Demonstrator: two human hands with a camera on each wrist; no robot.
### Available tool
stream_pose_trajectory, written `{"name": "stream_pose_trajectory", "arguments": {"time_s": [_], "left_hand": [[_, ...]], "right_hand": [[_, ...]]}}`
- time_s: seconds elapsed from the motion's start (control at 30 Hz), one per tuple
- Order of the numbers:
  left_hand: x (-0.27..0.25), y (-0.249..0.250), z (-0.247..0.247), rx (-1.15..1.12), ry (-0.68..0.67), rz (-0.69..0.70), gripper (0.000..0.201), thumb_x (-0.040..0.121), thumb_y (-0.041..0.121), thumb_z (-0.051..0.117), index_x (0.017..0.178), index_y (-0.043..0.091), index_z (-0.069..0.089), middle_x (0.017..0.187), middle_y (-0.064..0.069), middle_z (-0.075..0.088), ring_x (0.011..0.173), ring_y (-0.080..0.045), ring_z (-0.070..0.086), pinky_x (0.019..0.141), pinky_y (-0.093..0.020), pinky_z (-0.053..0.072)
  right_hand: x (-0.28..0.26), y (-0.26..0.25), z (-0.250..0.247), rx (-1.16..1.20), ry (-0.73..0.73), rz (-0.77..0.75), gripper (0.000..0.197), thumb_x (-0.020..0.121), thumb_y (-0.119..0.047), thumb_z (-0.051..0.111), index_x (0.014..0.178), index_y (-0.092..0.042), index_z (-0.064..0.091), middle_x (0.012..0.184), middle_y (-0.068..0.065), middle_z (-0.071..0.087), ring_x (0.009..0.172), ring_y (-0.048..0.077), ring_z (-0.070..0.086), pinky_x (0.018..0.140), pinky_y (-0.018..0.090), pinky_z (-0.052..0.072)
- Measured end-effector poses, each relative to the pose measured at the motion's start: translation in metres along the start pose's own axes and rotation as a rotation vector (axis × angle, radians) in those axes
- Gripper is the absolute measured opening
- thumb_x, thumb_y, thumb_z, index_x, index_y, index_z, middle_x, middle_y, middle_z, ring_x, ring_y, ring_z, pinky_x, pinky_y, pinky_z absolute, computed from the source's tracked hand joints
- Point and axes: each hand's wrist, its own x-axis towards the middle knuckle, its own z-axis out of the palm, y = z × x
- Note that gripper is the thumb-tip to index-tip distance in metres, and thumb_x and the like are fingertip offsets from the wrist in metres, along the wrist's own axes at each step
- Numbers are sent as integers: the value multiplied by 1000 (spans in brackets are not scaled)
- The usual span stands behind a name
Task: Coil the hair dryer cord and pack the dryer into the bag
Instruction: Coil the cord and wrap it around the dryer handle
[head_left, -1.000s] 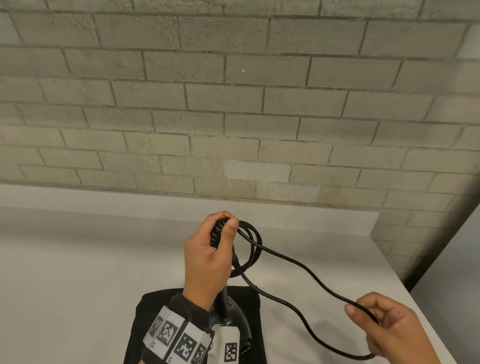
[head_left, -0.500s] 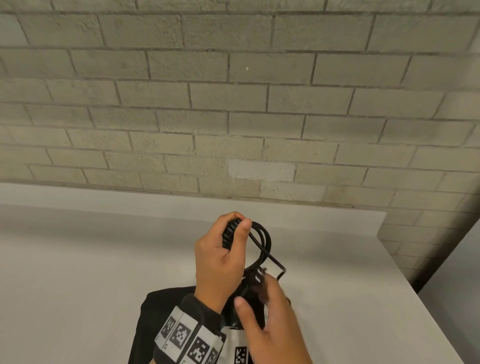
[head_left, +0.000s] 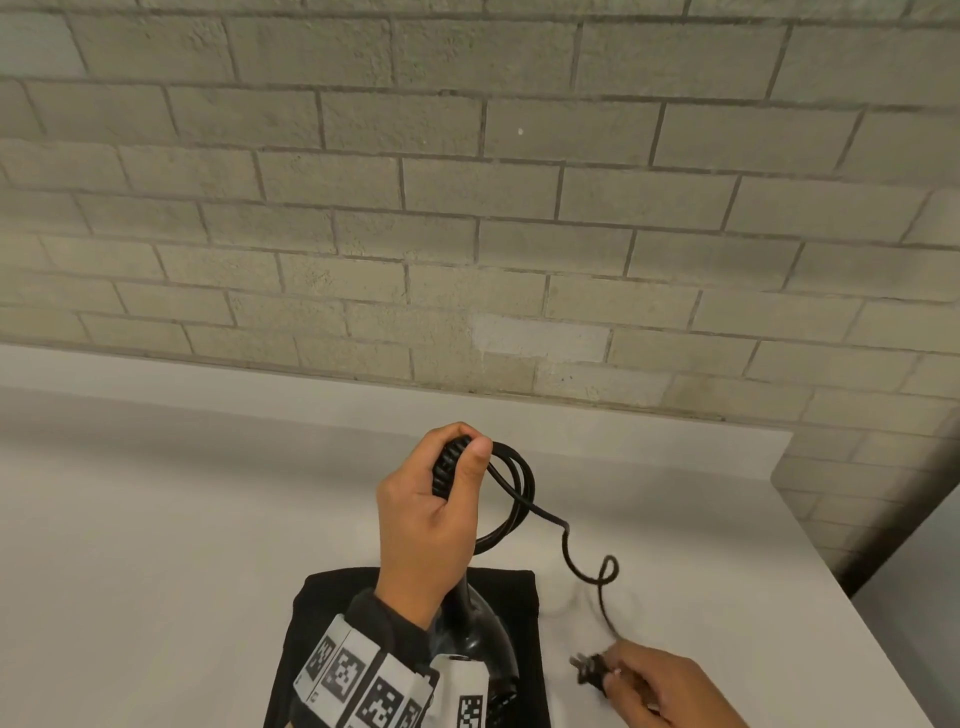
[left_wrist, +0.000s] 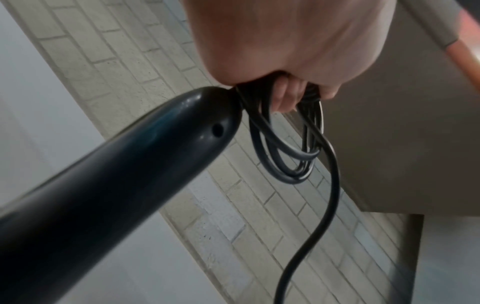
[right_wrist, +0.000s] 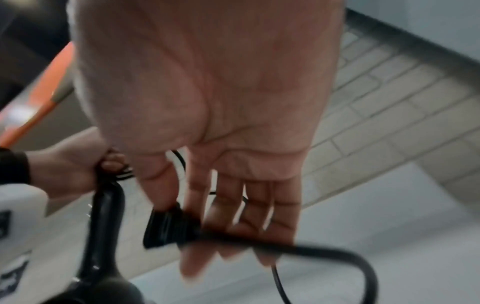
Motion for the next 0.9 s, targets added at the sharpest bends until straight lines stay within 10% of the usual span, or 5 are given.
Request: {"name": "stream_pose_trajectory", "arguments": {"time_s": [0.17, 0.33, 0.47, 0.63, 0.9], "left_hand": [[-1, 0, 2, -25, -6, -17, 25, 91, 44, 54, 96, 23, 66, 67, 20, 57, 55, -1, 53, 54, -7, 38], [-2, 3, 4, -41, -24, -20, 23, 91, 44, 54, 95, 25, 66, 66, 19, 56, 52, -3, 50, 52, -11, 38], [-4, 5, 5, -44, -40, -14, 22, 92, 43, 55, 95, 25, 66, 66, 18, 57, 52, -4, 50, 52, -11, 38], [-6, 6, 5, -52, -47, 3, 19, 92, 41, 55, 94, 26, 66, 64, 18, 56, 51, -2, 49, 52, -10, 37], [-9, 8, 6, -85, -40, 39, 34, 93, 55, 52, 99, 26, 68, 67, 17, 60, 53, 0, 53, 54, -10, 40]], "right_hand": [[6, 23, -1, -171, 0, 2, 53, 76, -20, 58, 70, -72, 49, 94, -12, 58, 89, 3, 57, 81, 10, 39], [-6, -43, -10, 113, 523, -287, 33, 80, -8, 70, 85, -39, 60, 97, -20, 62, 92, 1, 57, 71, 8, 43], [2, -81, -10, 225, 519, -305, 45, 85, -44, 60, 123, -49, 36, 124, -40, 42, 121, -19, 35, 90, 8, 33], [18, -91, -15, -5, 468, -470, 12, 97, -46, 40, 106, -49, 46, 99, -28, 51, 102, -7, 50, 81, 10, 42], [19, -103, -50, -68, 634, -756, 18, 97, -28, 48, 107, -22, 61, 90, -8, 57, 87, 9, 52, 77, 15, 41]]}}
